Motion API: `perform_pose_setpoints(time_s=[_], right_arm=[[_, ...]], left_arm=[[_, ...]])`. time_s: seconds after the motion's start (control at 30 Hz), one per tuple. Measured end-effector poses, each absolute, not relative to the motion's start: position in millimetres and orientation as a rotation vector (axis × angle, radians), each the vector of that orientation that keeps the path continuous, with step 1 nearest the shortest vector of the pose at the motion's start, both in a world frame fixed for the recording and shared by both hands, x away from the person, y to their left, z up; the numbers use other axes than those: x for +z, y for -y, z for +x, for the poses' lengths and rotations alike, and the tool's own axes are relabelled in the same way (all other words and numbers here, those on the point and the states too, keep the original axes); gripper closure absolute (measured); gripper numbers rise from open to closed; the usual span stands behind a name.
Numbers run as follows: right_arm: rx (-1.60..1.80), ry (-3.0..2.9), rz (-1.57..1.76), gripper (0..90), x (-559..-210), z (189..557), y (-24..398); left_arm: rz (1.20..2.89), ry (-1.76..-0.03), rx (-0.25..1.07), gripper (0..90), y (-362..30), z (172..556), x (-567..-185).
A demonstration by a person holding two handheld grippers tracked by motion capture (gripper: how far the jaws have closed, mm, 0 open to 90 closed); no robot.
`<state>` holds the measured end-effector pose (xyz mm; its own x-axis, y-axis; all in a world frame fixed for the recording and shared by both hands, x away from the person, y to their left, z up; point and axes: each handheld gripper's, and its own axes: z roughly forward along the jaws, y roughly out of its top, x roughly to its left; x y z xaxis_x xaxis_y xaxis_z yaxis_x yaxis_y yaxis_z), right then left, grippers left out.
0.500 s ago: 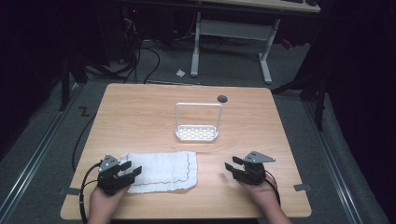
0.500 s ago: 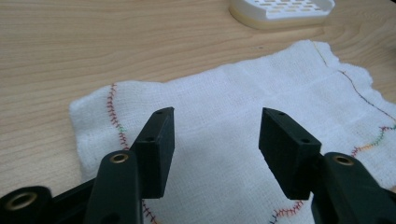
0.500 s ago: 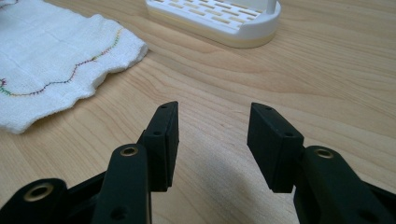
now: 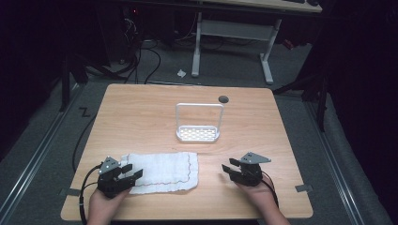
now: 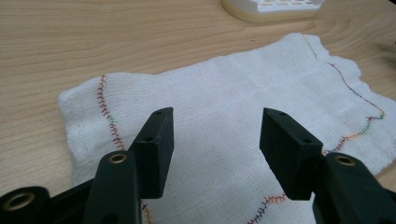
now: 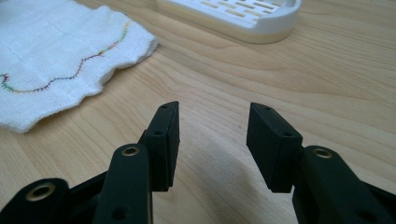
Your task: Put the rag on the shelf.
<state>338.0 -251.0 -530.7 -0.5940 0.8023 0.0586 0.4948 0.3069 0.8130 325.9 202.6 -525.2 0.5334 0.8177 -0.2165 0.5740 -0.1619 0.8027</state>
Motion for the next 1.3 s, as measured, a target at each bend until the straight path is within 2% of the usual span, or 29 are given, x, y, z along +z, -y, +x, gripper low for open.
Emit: perform_pose_setpoints(time_s=[0.17, 0.33, 0.53, 0.6, 0.67, 0.7, 0.73, 0.77, 0.9, 1.0, 1.13, 1.27, 1.3], right_arm=[[1.207, -2.248, 1.124, 54.6, -529, 335, 238], [1.237, -2.261, 1.068, 56.0, -520, 339, 211], [1.253, -2.309, 0.985, 59.5, -515, 337, 178], [1.229, -2.329, 0.974, 64.3, -516, 340, 167], [1.189, -2.344, 0.965, 77.0, -516, 347, 156], [1.189, -2.344, 0.965, 77.0, -516, 347, 156], [1.149, -2.359, 0.968, 84.8, -516, 360, 145], [1.138, -2.36, 0.98, 87.0, -518, 368, 140], [1.058, -2.428, 1.015, 90.0, -532, 393, 125], [1.057, -2.437, 1.005, 90.0, -531, 392, 124], [1.06, -2.455, 0.986, 90.0, -531, 371, 137], [1.075, -2.474, 0.971, 90.0, -532, 328, 161], [1.075, -2.474, 0.971, 90.0, -532, 328, 161]], left_arm=[[1.892, -1.114, 0.345, 46.4, -194, 322, -524], [1.959, -1.073, 0.334, 57.6, -185, 316, -526], [1.958, -1.076, 0.333, 63.8, -187, 316, -525], [1.96, -1.087, 0.314, 70.2, -188, 317, -526], [1.996, -1.091, 0.261, 78.0, -186, 315, -527], [1.996, -1.091, 0.261, 81.0, -186, 315, -527], [2.044, -1.094, 0.249, 83.6, -181, 312, -529], [2.059, -1.1, 0.262, 85.3, -178, 311, -531], [2.056, -1.109, 0.273, 87.6, -177, 313, -531], [2.04, -1.112, 0.279, 87.6, -176, 317, -532], [2.016, -1.125, 0.293, 87.5, -172, 330, -534], [1.996, -1.143, 0.279, 85.2, -162, 347, -534], [1.987, -1.147, 0.275, 85.2, -159, 350, -534]])
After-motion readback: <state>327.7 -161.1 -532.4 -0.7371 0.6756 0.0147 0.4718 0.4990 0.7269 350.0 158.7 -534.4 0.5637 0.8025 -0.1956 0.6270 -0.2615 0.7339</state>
